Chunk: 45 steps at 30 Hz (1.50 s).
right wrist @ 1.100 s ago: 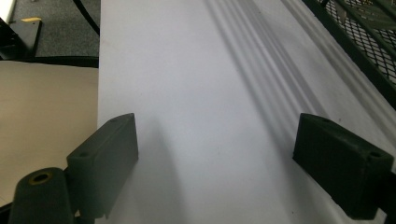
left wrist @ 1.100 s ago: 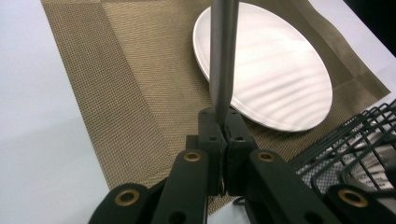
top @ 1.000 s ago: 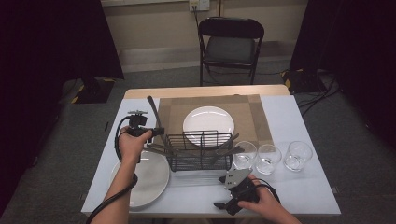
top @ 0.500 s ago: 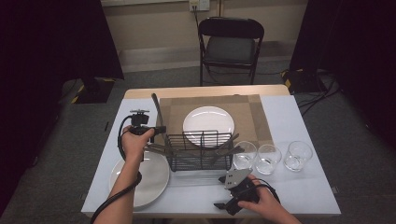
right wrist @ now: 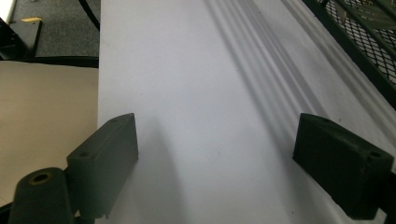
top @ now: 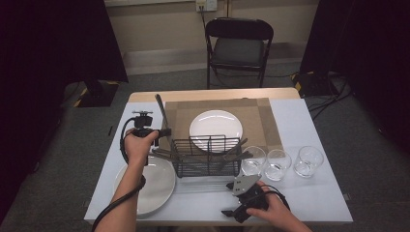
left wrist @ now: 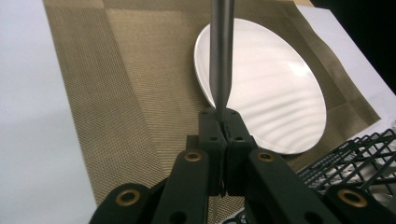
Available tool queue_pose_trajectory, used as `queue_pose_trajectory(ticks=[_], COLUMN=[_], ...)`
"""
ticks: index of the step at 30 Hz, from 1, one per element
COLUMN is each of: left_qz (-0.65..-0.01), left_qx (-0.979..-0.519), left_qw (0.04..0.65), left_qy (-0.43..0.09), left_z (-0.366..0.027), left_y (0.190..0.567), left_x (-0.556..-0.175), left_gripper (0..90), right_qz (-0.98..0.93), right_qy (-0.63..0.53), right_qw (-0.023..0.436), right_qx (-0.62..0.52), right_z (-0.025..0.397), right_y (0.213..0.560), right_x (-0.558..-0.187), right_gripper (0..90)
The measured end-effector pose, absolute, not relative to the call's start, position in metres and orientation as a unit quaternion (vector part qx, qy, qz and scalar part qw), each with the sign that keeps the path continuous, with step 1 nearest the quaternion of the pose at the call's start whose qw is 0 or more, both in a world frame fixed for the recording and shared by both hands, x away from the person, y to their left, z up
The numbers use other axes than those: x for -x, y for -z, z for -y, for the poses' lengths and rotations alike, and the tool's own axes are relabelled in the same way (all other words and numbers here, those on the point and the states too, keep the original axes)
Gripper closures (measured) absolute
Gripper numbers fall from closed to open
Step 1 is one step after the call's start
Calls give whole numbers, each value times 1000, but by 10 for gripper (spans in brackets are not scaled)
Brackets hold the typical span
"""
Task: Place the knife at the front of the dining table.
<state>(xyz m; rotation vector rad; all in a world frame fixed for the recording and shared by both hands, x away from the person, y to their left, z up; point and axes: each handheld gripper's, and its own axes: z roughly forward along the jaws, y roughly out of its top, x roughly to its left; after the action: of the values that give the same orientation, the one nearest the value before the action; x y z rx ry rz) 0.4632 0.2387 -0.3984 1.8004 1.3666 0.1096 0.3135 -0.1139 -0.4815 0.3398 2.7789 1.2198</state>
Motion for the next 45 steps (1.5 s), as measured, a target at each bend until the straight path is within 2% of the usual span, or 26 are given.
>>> queue_pose_trajectory(ticks=[6, 19, 30, 45], left_qz=[-549, -561, -549, -549], left_qx=[-727, -714, -723, -723], left_qw=[409, 417, 414, 416], left_qy=[-47, -42, -62, -61], left_z=[-238, -240, -232, -230], left_y=[402, 411, 415, 418], left_x=[-466, -475, -478, -480], left_gripper=[889, 887, 882, 882], right_qz=[-909, -909, -909, -909], right_qy=[-399, -399, -399, -399], right_qw=[44, 44, 44, 44], right_qx=[-111, -111, -111, -111], right_z=[114, 114, 114, 114], right_y=[482, 482, 482, 482], right_x=[-314, -314, -314, -314], right_gripper=[130, 130, 129, 130])
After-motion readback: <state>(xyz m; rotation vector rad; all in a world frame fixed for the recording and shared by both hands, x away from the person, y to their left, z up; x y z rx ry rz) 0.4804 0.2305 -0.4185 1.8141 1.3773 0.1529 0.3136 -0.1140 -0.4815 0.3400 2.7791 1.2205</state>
